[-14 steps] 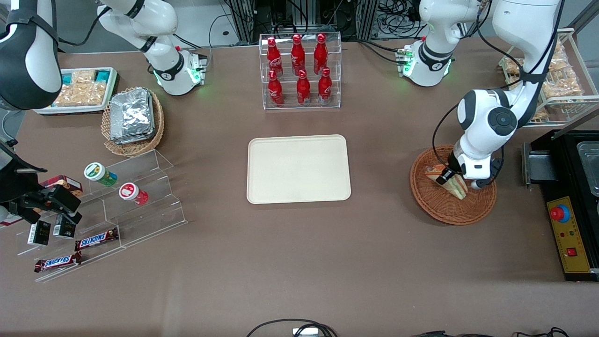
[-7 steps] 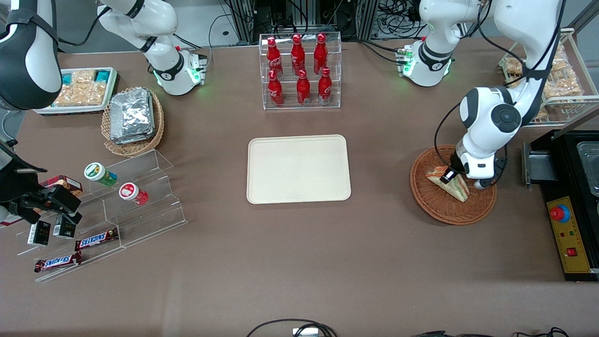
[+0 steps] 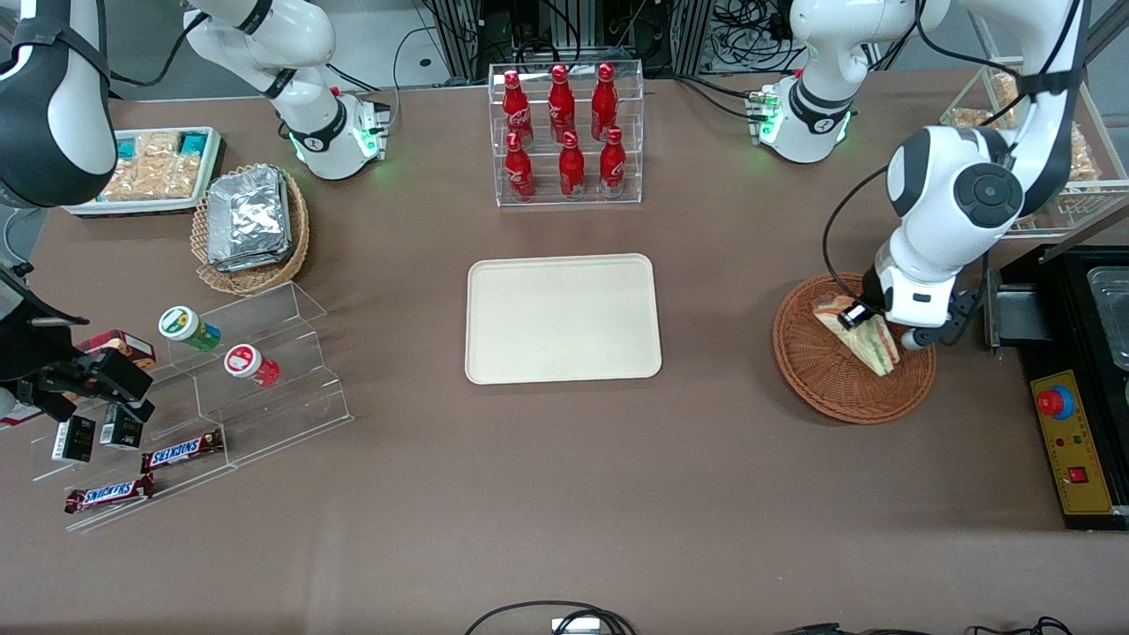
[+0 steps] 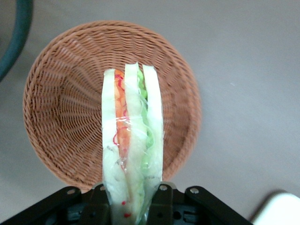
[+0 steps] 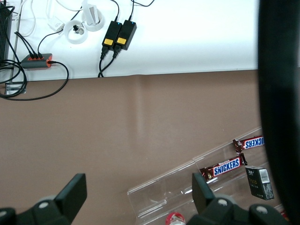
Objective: Place sandwich from basket to tray
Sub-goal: 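Lift the sandwich and carry it with the left gripper over the cream tray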
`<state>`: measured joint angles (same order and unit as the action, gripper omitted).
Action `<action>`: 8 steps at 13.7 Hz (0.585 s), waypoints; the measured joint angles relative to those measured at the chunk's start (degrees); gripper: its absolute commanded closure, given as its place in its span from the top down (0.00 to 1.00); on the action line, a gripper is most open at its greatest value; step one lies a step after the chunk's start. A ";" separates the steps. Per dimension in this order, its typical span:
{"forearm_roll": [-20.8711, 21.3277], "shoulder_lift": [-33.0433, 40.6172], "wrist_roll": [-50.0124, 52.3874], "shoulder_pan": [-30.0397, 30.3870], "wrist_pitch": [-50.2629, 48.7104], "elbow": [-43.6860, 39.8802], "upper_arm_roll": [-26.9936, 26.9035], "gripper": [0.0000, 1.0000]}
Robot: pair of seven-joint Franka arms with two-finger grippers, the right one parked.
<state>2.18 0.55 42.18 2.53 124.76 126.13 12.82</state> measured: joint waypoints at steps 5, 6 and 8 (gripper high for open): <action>-0.01 -0.40 0.02 -0.36 -3.26 -4.70 11.35 0.00; 0.00 -0.56 0.03 -0.43 -3.12 -4.82 13.46 0.00; 0.55 -1.08 0.02 -0.51 -2.76 -5.15 17.47 0.00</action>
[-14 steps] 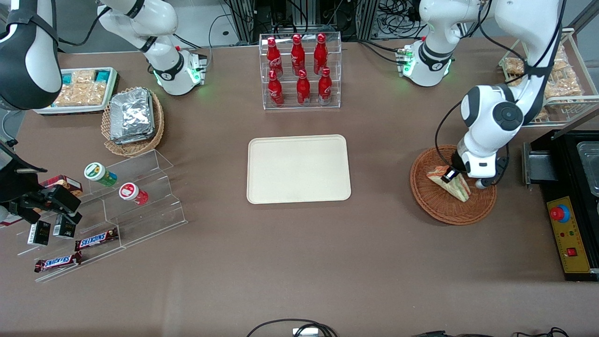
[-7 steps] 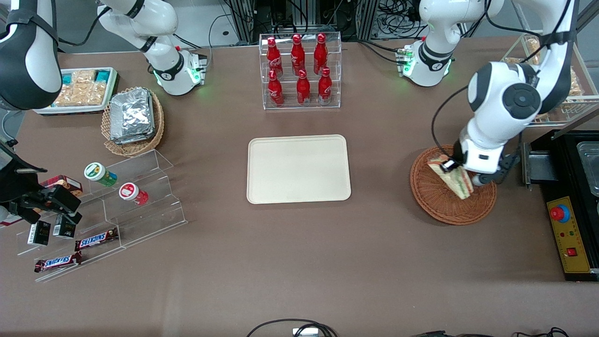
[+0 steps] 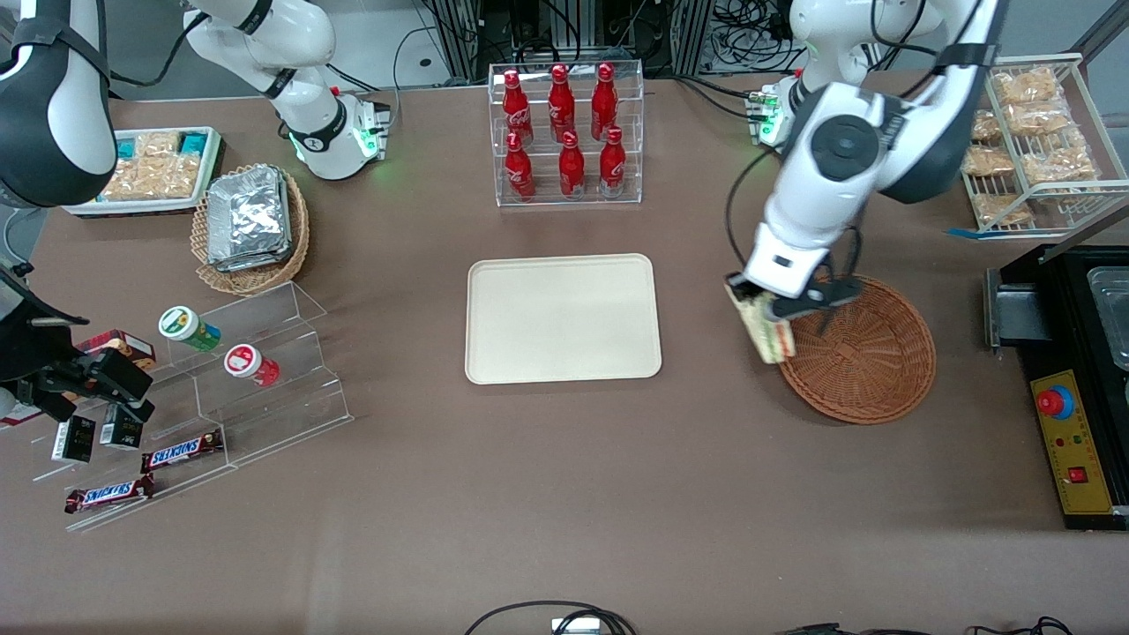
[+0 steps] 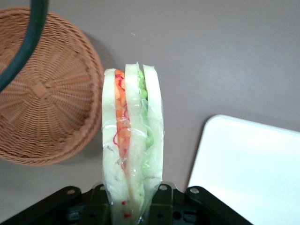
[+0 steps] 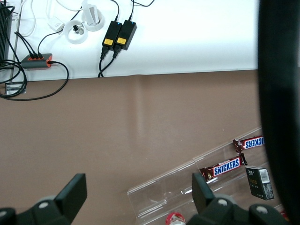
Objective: Place sandwich from basket to tray
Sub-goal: 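Lift the sandwich and carry it with the left gripper over the cream tray, then lower the sandwich onto the cream tray with the left gripper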
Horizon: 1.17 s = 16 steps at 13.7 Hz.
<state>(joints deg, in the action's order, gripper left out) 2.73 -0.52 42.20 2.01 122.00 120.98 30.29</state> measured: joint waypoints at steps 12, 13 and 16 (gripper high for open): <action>19.19 -20.33 11.94 -10.54 7.04 -4.45 9.27 0.00; 19.76 -22.59 12.26 -11.33 7.47 -5.46 9.27 0.00; 20.19 -27.96 13.02 -13.24 10.65 -7.57 9.26 0.00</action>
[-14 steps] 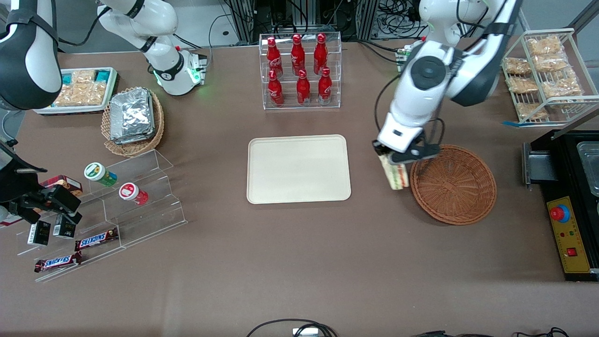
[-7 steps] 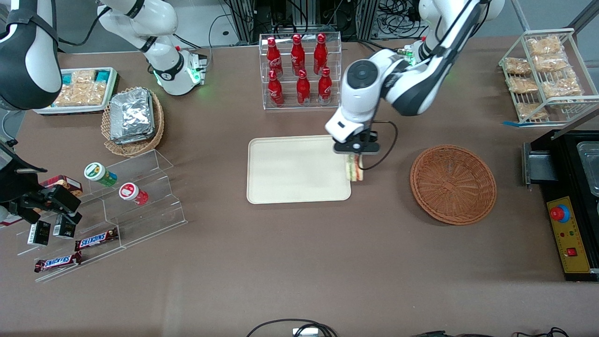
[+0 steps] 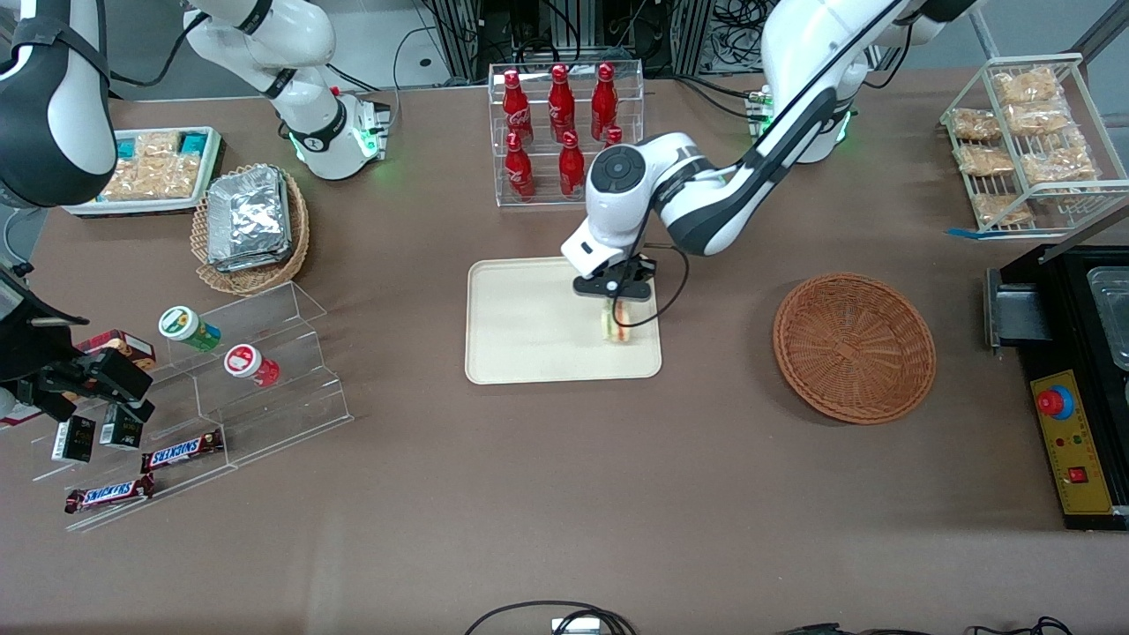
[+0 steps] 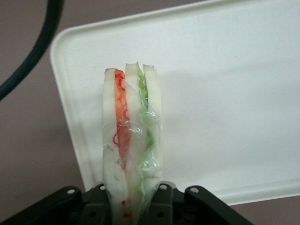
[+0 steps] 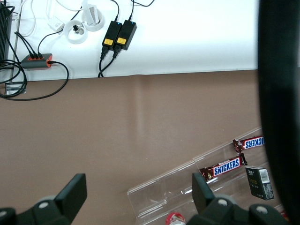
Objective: Place sandwich from basket to tray
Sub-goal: 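Lower the sandwich onto the cream tray with the left gripper, then open the left gripper, release the sandwich and raise away from the tray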
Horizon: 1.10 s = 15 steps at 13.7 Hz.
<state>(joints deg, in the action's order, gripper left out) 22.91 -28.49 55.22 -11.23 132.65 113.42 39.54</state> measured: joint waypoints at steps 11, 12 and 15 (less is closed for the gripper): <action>2.03 -5.41 4.84 -1.92 0.99 -0.47 -0.34 0.89; 2.45 -5.61 5.05 -1.92 0.99 -0.50 -0.39 0.99; 2.76 -5.63 5.77 -1.87 0.79 -1.59 -0.57 0.99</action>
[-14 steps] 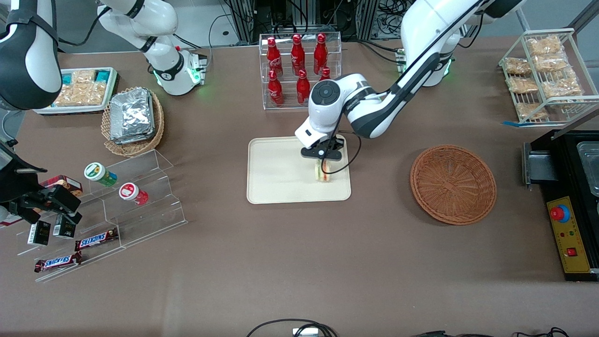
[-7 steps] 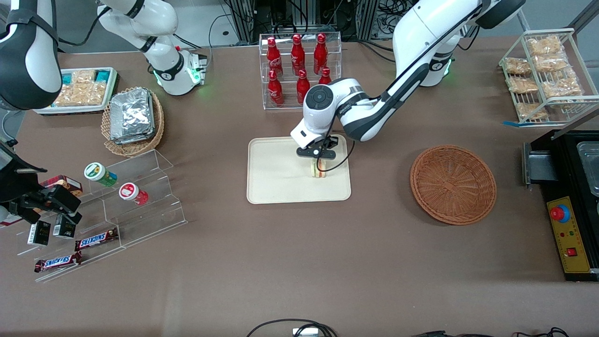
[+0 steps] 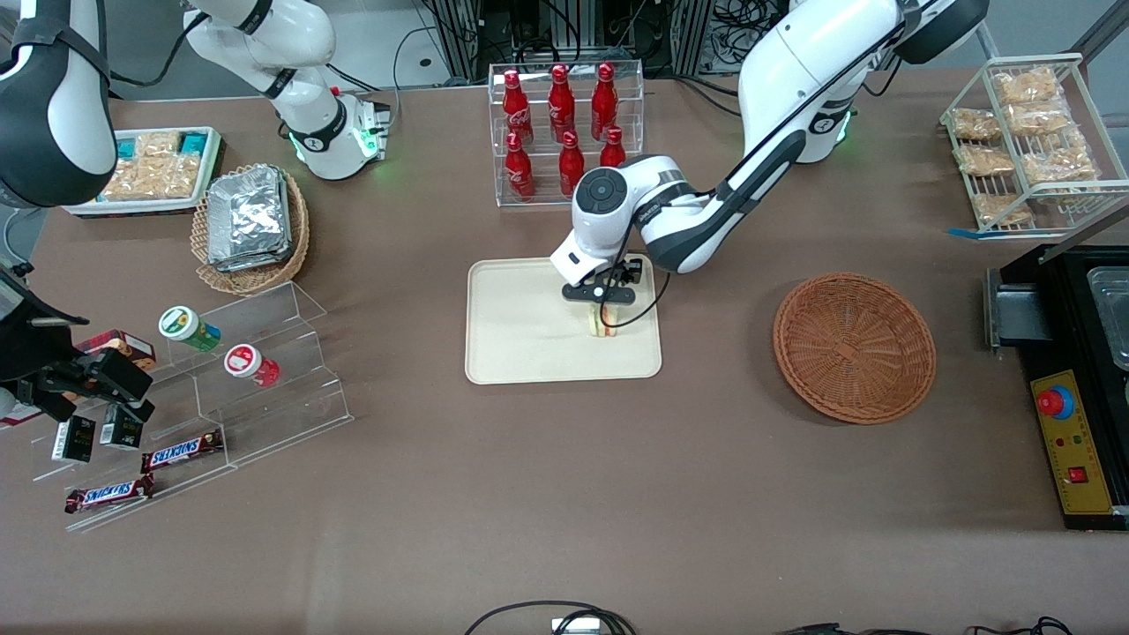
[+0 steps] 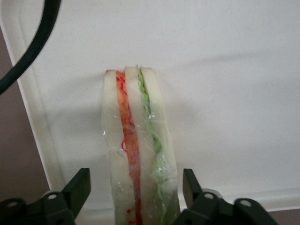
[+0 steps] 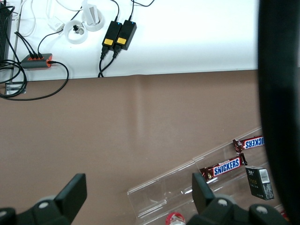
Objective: Place sandwich from basket to tray
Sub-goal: 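Open the left gripper, release the sandwich and raise away from the tray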
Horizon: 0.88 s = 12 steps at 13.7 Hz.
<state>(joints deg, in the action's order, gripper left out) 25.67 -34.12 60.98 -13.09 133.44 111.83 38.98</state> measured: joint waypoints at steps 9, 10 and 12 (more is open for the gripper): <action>0.02 3.00 6.19 5.37 -20.20 -17.76 -0.42 0.99; 0.02 4.24 6.31 7.01 -22.50 -19.04 -0.43 0.99; 0.01 6.89 6.32 10.24 -27.15 -21.06 -0.44 0.99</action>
<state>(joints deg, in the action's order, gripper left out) 25.68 -27.23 67.31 -2.86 106.29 90.77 38.54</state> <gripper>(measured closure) 0.004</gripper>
